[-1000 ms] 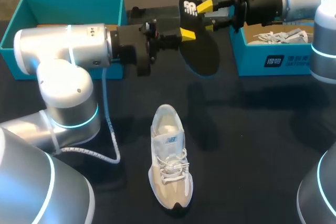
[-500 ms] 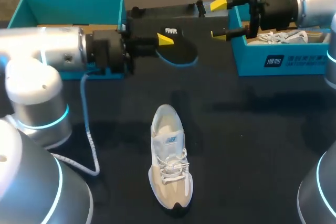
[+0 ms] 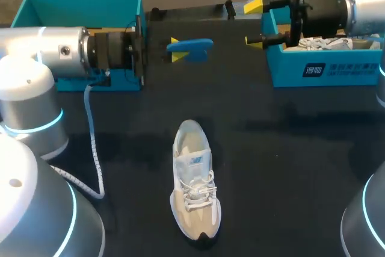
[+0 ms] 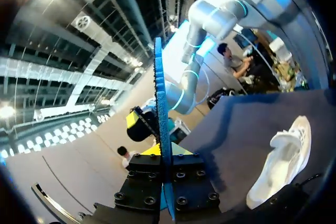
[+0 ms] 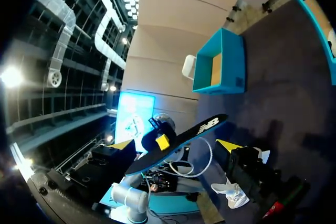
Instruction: Take the shoe out of the shoebox, open the shoe tongue, remove and reinsert the insole, then place the shoe into the shoebox
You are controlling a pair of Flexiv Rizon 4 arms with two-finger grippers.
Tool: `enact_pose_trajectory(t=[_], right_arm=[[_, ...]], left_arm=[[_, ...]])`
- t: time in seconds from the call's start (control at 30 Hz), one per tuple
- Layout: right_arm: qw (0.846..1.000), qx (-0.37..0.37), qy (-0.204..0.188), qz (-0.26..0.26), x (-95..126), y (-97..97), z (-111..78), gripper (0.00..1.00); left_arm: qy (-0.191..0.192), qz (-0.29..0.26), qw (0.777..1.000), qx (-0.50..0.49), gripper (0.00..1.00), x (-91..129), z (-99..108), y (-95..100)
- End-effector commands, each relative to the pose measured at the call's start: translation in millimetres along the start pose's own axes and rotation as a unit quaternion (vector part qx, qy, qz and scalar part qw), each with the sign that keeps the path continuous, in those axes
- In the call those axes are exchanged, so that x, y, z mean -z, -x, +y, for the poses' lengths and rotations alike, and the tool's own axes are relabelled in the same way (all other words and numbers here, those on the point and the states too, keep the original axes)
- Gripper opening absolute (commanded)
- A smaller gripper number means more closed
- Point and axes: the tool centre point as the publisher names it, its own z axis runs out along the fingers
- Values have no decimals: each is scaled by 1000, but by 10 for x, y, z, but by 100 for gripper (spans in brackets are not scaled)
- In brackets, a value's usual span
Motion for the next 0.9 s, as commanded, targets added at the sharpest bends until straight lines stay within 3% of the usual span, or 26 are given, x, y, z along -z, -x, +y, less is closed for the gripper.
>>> enact_pose_trajectory(t=[0.03, 0.1, 0.17, 0.2, 0.67, 0.77, 0.9], right_arm=[[1000, -1, 0, -2, -10, -7, -5, 100], [1000, -1, 0, -2, -10, -7, -5, 100], [1000, -1, 0, -2, -10, -7, -5, 100], [1000, -1, 0, -2, -10, -7, -5, 100], [1000, -1, 0, -2, -10, -7, -5, 100], [1000, -1, 0, -2, -10, -7, -5, 100], [1000, -1, 0, -2, -10, -7, -5, 100]], left_arm=[[-22, 12, 982, 186, 0, 39, 6, 104], [-29, 11, 964, 266, 0, 66, -13, 117], [-76, 35, 933, 350, 0, 97, -77, 109], [-104, 47, 931, 348, 0, 115, -123, 129], [-104, 47, 931, 348, 0, 115, -123, 129], [-100, 9, 906, 412, 0, 97, -148, 90], [-76, 1, 883, 463, 0, 64, -249, 9]])
